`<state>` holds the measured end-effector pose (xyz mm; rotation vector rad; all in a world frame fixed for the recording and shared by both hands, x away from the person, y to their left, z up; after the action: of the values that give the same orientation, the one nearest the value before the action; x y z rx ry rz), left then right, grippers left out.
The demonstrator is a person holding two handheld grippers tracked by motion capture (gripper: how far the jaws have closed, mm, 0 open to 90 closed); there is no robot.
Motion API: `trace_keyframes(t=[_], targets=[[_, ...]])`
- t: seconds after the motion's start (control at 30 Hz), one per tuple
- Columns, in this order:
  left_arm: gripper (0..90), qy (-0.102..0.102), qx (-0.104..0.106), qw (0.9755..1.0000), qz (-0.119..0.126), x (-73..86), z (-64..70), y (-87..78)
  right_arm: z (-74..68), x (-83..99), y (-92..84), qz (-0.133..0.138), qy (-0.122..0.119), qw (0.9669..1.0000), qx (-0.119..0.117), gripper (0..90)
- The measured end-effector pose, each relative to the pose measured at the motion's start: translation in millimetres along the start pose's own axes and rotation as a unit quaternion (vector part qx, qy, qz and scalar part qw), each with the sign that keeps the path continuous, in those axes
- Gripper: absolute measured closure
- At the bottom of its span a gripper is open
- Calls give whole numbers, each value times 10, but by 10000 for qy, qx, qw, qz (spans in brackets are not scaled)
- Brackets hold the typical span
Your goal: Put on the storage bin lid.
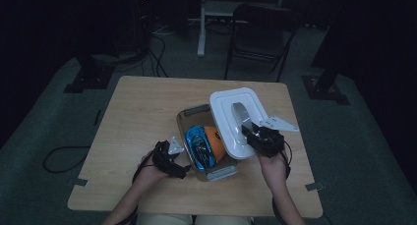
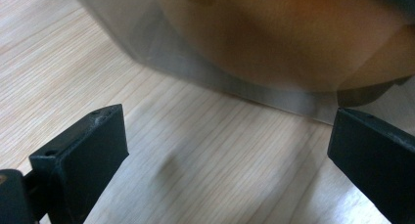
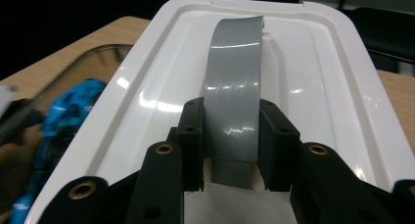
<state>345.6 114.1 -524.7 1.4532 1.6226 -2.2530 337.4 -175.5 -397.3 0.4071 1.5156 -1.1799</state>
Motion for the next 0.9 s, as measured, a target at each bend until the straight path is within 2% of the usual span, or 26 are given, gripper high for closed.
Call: trace_keyframes(t=[0.1, 0.3, 0.33, 0.4, 0.47, 0.6, 0.7, 0.9], targets=[[18, 56, 19, 10000, -30, -31, 48, 27, -117, -29, 41, 14, -27, 9999, -146, 673], [18, 150, 124, 9998, -39, -94, 156, 83, -387, -43, 173, -99, -258, 9986, -453, 673], [18, 181, 106, 9998, -33, -91, 164, 86, -423, -43, 192, -111, -280, 9983, -507, 673], [18, 134, 143, 9998, -15, -73, 159, 78, -477, -46, 226, -154, -359, 9974, -600, 673], [18, 98, 87, 9999, -38, -37, 119, 56, -525, -48, 271, -201, -417, 9967, -662, 673], [18, -67, 66, 10000, 26, 4, 38, -13, -584, -48, 329, -305, -480, 9958, -715, 673], [18, -114, 26, 9999, 56, 21, -4, -57, -622, -49, 367, -372, -555, 9952, -715, 673], [18, -167, 5, 9998, 76, 42, -29, -100, -619, -47, 372, -383, -501, 9951, -756, 673]])
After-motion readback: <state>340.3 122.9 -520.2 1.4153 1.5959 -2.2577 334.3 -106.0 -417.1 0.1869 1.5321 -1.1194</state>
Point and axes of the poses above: each handheld gripper's, and its own axes: y roughly forward along the jaws, x roughly out of its underside, z roughly to its right, the point moved 3 cm from there along y, roughly forward along the jaws, and after that the axes turned 11 degrees about -y, right-handed, at the moved point
